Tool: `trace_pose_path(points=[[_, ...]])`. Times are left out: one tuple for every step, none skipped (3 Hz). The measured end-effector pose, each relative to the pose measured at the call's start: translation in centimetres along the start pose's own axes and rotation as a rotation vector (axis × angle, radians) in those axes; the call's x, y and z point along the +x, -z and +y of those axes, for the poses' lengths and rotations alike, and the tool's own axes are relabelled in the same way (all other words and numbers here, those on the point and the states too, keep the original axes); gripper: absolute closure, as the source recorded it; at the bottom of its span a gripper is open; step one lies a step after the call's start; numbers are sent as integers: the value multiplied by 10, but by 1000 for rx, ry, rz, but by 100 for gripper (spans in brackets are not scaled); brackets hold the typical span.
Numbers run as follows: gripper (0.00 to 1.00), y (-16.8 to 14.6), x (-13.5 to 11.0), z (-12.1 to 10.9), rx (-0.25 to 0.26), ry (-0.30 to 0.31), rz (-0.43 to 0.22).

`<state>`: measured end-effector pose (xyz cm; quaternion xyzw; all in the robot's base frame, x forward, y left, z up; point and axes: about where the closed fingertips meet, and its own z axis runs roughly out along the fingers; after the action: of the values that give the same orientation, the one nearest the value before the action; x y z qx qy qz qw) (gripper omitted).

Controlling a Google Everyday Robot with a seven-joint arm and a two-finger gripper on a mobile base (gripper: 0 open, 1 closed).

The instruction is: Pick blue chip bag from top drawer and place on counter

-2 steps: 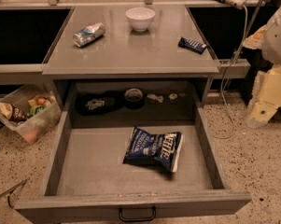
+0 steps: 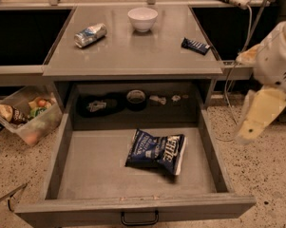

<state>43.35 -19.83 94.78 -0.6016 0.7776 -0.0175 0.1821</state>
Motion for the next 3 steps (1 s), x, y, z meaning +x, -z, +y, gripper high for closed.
trace_pose_path(points=[[0,-62,-12,30,-45,-30,-81],[0,-136,-22,56,-93,-61,-137],[0,-187,-45,48,-67,-74,-184]])
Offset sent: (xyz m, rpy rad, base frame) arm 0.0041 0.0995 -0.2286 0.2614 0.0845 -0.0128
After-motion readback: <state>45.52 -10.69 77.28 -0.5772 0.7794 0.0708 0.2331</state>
